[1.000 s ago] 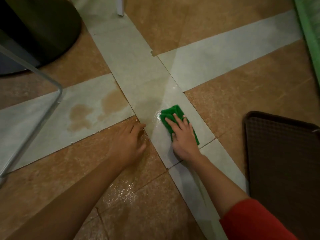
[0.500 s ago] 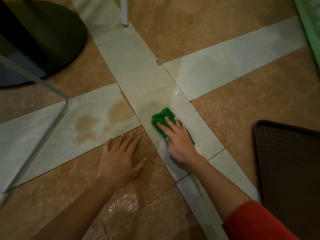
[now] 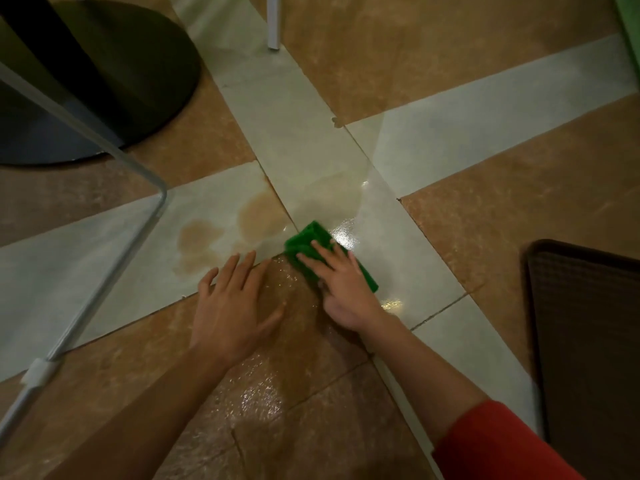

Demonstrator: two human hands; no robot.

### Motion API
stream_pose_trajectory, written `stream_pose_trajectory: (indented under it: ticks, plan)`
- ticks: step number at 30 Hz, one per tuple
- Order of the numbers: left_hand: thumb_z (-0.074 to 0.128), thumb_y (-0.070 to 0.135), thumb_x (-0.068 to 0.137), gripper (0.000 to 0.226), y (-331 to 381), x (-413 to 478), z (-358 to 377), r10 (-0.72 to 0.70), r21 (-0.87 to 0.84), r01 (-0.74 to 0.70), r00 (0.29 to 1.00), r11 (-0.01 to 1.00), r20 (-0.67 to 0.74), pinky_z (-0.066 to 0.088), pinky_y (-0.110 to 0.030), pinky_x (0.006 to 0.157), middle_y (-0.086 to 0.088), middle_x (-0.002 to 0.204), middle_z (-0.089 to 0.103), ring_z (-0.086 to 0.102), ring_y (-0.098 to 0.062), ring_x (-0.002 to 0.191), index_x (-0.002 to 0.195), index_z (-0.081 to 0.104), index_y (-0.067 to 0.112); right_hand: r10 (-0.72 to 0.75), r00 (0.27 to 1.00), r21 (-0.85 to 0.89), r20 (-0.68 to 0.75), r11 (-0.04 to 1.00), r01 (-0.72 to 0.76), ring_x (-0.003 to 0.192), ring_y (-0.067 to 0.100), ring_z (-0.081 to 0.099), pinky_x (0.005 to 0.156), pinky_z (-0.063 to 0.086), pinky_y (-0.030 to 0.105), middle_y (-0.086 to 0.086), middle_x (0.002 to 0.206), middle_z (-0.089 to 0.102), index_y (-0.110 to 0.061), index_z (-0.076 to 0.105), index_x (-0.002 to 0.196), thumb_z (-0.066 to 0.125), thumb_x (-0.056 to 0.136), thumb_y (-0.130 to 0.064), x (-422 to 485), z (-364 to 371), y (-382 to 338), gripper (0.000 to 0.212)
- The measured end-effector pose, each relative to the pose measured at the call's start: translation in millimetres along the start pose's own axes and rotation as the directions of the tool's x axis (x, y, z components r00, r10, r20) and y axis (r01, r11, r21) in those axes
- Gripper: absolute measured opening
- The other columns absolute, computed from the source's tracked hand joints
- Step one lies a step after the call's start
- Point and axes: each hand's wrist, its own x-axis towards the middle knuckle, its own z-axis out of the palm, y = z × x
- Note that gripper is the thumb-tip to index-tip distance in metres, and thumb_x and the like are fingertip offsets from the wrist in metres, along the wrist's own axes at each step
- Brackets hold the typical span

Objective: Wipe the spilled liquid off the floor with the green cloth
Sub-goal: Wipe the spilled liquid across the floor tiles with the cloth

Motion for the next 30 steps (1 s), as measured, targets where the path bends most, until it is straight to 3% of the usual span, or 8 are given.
stream_pose_trajectory:
  ticks: [4, 8, 12, 15, 19, 24, 27, 30]
  plan:
    - [0.025, 0.064, 0.077, 0.076, -16, -13, -12, -0.018, 0.012, 0.018, 1.0, 1.0, -0.018, 0.026, -0.048, 0.106, -0.007, 0.145, 0.039, 0.033, -0.027, 0.135, 0.139, 0.04, 0.021, 0.184, 0.983, -0.007, -0.018, 0.983, -0.184, 0.145, 0.029, -0.012, 0.111, -0.017, 0.038, 0.0, 0.159, 0.001, -0.029, 0.013, 0.149, 0.042, 0.091, -0.01, 15, 7, -27, 0.068]
    - [0.029, 0.062, 0.078, 0.074, -30, -21, -25, -0.051, -0.02, 0.05, 0.998, 0.999, -0.044, 0.028, -0.047, 0.104, -0.007, 0.145, 0.04, 0.036, -0.027, 0.133, 0.138, 0.041, 0.021, 0.071, 0.995, -0.025, 0.077, 0.997, -0.069, 0.144, 0.03, -0.016, 0.111, -0.018, 0.038, -0.001, 0.159, -0.005, -0.029, 0.011, 0.15, 0.042, 0.093, -0.012, 3, 29, -58, 0.067]
    - [0.056, 0.048, 0.084, 0.065, -37, -29, -23, -0.083, -0.066, 0.08, 0.996, 0.995, -0.03, 0.026, -0.044, 0.105, -0.006, 0.147, 0.037, 0.033, -0.027, 0.134, 0.14, 0.038, 0.022, 0.006, 0.986, 0.041, 0.169, 0.999, -0.013, 0.144, 0.028, -0.017, 0.109, -0.019, 0.036, -0.001, 0.159, -0.003, -0.028, 0.014, 0.15, 0.039, 0.097, -0.015, -8, 40, -81, 0.06]
    - [0.053, 0.046, 0.086, 0.063, -34, -29, -21, -0.111, -0.092, 0.11, 0.994, 0.99, -0.005, 0.026, -0.041, 0.105, -0.004, 0.146, 0.037, 0.033, -0.024, 0.133, 0.141, 0.035, 0.021, -0.045, 0.97, 0.152, 0.238, 0.988, 0.009, 0.146, 0.023, -0.007, 0.113, -0.011, 0.035, -0.004, 0.159, 0.004, -0.029, 0.021, 0.148, 0.045, 0.096, -0.018, -8, 25, -75, 0.059]
    - [0.046, 0.047, 0.09, 0.059, -15, -23, -20, -0.066, -0.173, 0.063, 0.998, 0.983, -0.008, 0.028, -0.037, 0.106, -0.003, 0.144, 0.039, 0.033, -0.02, 0.132, 0.141, 0.033, 0.021, 0.006, 0.992, 0.278, 0.122, 0.96, -0.04, 0.142, 0.02, 0.021, 0.117, 0.02, 0.035, -0.005, 0.154, 0.023, -0.028, 0.042, 0.139, 0.054, 0.092, -0.016, -18, -9, -58, 0.051]
    - [0.042, 0.056, 0.089, 0.069, 26, -2, -8, 0.0, -0.223, 0.016, 0.997, 0.975, 0.072, 0.019, -0.039, 0.113, -0.007, 0.151, 0.025, 0.02, -0.026, 0.138, 0.145, 0.02, 0.022, 0.096, 0.995, 0.173, 0.002, 0.98, -0.095, 0.139, 0.021, 0.023, 0.111, 0.019, 0.024, 0.001, 0.153, 0.027, -0.021, 0.041, 0.14, 0.051, 0.089, -0.007, -27, -23, -50, 0.054]
    - [0.038, 0.055, 0.09, 0.078, 47, 5, 2, -0.089, -0.139, 0.117, 0.977, 0.983, 0.195, 0.015, -0.046, 0.113, -0.014, 0.155, 0.007, 0.006, -0.036, 0.141, 0.148, 0.004, 0.015, 0.123, 0.992, 0.136, -0.021, 0.984, -0.119, 0.14, 0.022, 0.021, 0.115, 0.02, 0.029, 0.002, 0.155, 0.024, -0.018, 0.04, 0.141, 0.048, 0.088, -0.004, -31, -24, -50, 0.055]
    - [0.03, 0.054, 0.093, 0.079, 56, 2, 7, -0.13, -0.017, 0.137, 0.97, 0.99, 0.206, 0.011, -0.046, 0.114, -0.017, 0.155, -0.004, -0.001, -0.039, 0.141, 0.147, -0.007, 0.01, 0.145, 0.989, 0.11, -0.024, 0.984, -0.142, 0.142, 0.022, 0.019, 0.117, 0.021, 0.035, 0.002, 0.156, 0.021, -0.016, 0.038, 0.142, 0.049, 0.089, -0.007, -32, -23, -50, 0.055]
